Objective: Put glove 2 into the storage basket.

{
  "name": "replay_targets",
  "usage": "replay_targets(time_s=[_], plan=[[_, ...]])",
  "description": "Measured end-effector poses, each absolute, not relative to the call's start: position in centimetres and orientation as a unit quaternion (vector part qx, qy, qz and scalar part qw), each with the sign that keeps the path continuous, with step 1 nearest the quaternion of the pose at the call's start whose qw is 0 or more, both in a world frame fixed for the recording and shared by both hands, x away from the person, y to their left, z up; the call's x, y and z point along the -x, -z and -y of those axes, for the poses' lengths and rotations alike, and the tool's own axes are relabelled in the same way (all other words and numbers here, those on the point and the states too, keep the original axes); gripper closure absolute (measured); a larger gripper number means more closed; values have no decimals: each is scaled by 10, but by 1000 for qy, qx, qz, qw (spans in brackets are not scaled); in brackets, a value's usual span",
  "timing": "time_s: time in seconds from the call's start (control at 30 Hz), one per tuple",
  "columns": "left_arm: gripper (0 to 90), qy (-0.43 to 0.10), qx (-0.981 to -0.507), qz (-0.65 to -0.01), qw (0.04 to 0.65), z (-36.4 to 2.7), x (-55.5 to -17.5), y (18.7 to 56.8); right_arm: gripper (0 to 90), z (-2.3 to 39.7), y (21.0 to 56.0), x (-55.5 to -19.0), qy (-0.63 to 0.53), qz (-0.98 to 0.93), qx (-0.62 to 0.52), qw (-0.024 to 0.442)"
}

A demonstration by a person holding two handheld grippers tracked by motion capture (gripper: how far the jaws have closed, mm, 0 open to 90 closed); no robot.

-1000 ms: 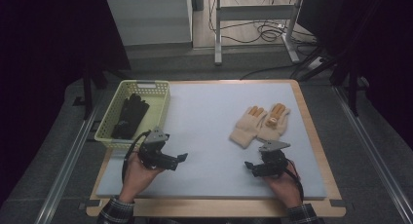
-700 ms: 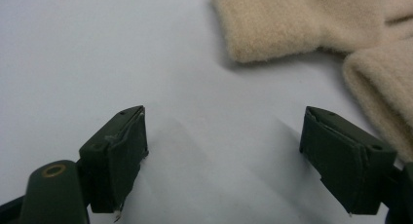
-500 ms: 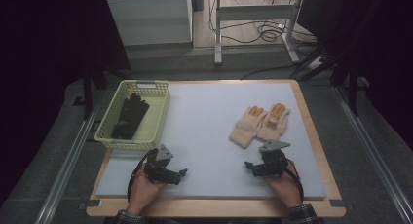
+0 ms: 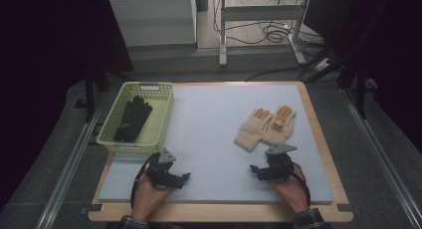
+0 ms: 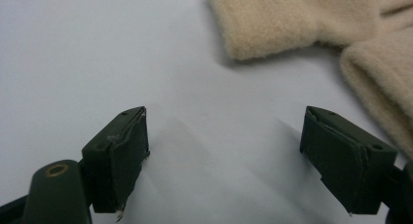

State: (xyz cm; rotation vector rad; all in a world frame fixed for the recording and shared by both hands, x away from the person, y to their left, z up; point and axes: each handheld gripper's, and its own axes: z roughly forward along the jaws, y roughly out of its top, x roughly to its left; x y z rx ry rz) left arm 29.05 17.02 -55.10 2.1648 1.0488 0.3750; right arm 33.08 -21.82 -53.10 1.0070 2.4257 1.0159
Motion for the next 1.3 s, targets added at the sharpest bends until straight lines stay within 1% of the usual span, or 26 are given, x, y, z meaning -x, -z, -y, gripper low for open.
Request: replay_targets(time_s=[0.07,0.2,0.33,0.47,0.63,0.73,0.93,1.03,1.17,1.23,1.3], plan=[[13,-145,-834,-404,347,-170,-290,551,192,217,529,-332,-359,-851,-349,156],[14,-145,-833,-405,347,-170,-290,551,232,213,516,-338,-361,-849,-346,167],[14,-145,-833,-405,347,-170,-290,551,276,211,498,-354,-366,-842,-349,188],[14,-145,-833,-405,347,-170,-290,551,316,210,487,-372,-373,-831,-362,196],[16,-145,-833,-405,348,-170,-290,551,310,200,487,-400,-357,-825,-387,203],[16,-145,-833,-405,347,-170,-290,551,267,191,494,-417,-339,-824,-404,210],[16,-146,-833,-404,348,-170,-290,551,236,180,508,-445,-303,-815,-433,238],[17,-146,-833,-404,348,-170,-290,551,246,177,516,-456,-293,-819,-442,219],[17,-146,-833,-404,349,-170,-290,551,465,178,521,-458,-310,-821,-439,192],[18,-146,-833,-404,349,-170,-290,551,539,178,520,-456,-313,-823,-434,188],[17,-146,-833,-404,349,-170,-290,551,585,179,519,-454,-319,-826,-428,182]])
